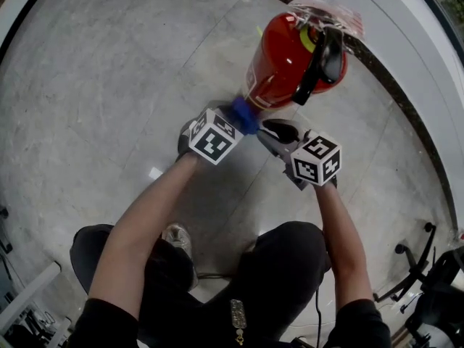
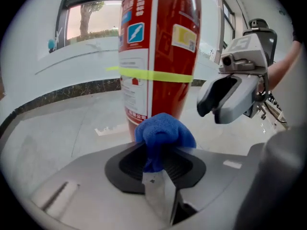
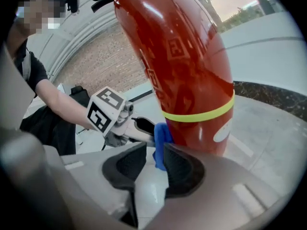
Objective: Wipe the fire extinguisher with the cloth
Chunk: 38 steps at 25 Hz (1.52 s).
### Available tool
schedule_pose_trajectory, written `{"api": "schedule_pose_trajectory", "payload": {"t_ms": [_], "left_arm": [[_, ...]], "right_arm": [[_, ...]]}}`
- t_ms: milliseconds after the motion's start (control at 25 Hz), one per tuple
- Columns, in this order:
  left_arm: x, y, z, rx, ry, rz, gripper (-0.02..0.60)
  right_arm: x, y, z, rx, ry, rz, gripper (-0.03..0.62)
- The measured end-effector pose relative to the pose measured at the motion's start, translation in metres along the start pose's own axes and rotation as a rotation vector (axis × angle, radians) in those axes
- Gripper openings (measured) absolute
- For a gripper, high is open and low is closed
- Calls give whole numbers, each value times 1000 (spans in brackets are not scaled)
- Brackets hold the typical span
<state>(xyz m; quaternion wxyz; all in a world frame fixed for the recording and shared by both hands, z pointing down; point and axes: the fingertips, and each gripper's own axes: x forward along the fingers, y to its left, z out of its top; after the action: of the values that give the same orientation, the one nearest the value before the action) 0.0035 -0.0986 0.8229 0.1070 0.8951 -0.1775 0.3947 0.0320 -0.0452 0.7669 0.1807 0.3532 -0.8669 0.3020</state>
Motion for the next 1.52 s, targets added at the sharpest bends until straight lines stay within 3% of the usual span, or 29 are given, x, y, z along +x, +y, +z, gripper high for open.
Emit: {"api": "schedule_pose_trajectory", "payload": {"t_ms": [160, 280, 400, 600, 720, 1000, 1520], "left_arm": [[5, 32, -3, 21, 12, 59, 94], [10, 56, 6, 36, -23, 82, 86], [19, 74, 19, 65, -64, 75, 82], [39, 92, 55, 194, -94, 60, 78], [45, 96, 79, 230, -129, 50, 57], [39, 92, 66, 118, -139, 37, 54], [32, 32, -18, -21, 29, -10, 55]], "right_arm": [[-9, -1, -10, -65, 35, -50, 98], [-14, -2, -23, -105, 86, -83, 3], [-19, 5, -33, -91, 96, -84, 3], [-27, 19, -37, -71, 75, -76, 3], [-30, 18, -35, -56, 56, -80, 3], [-35, 4, -44, -48, 80, -101, 3], [-4, -23, -50, -37, 99, -166, 17]]}}
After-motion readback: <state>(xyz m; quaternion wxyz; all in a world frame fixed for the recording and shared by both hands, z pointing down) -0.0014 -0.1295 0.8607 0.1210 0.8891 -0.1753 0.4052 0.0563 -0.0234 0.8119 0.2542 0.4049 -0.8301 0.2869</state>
